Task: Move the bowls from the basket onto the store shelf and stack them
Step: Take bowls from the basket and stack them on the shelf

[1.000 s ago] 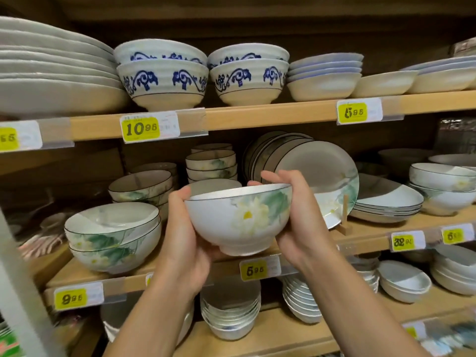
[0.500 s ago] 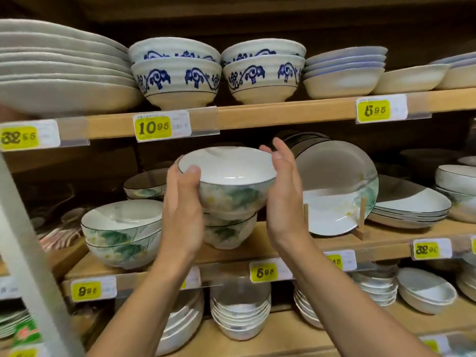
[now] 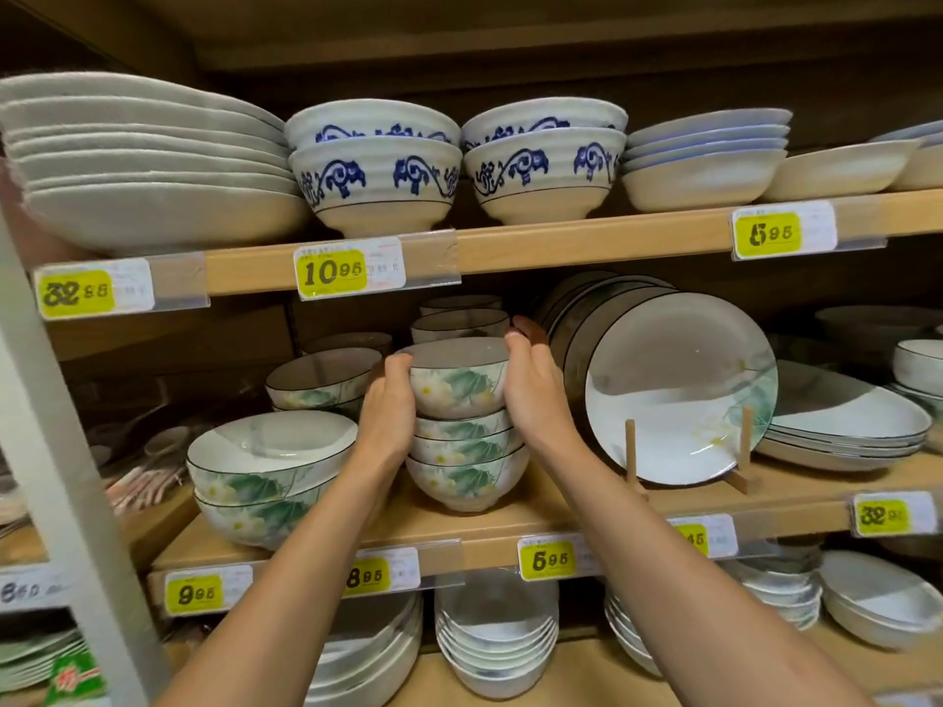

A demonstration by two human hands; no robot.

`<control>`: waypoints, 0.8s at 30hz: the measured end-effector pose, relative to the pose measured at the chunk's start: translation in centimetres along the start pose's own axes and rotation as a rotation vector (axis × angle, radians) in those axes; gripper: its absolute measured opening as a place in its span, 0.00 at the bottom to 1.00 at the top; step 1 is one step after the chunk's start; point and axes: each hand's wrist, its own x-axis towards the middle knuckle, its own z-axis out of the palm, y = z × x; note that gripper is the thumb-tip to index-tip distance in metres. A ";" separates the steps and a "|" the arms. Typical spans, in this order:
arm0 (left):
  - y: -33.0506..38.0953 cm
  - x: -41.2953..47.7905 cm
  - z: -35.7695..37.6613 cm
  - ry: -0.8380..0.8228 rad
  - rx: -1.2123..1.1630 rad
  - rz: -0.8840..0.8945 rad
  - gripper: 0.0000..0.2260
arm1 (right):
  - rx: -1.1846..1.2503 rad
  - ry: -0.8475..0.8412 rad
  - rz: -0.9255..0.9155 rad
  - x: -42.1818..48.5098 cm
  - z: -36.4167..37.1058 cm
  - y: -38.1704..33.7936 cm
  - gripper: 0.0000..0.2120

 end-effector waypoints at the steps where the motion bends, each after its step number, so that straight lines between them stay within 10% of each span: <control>1: -0.3 0.0 0.0 0.000 -0.004 -0.027 0.29 | -0.016 -0.013 0.013 0.1 0.1 0.4 0.16; 14: -0.6 -0.7 0.8 0.027 -0.194 -0.108 0.32 | 0.002 -0.092 -0.006 -0.8 -0.6 0.8 0.15; 24: -3.0 -15.7 -4.2 0.304 -0.283 0.115 0.22 | 0.353 -0.036 -0.420 -11.4 -0.8 3.4 0.12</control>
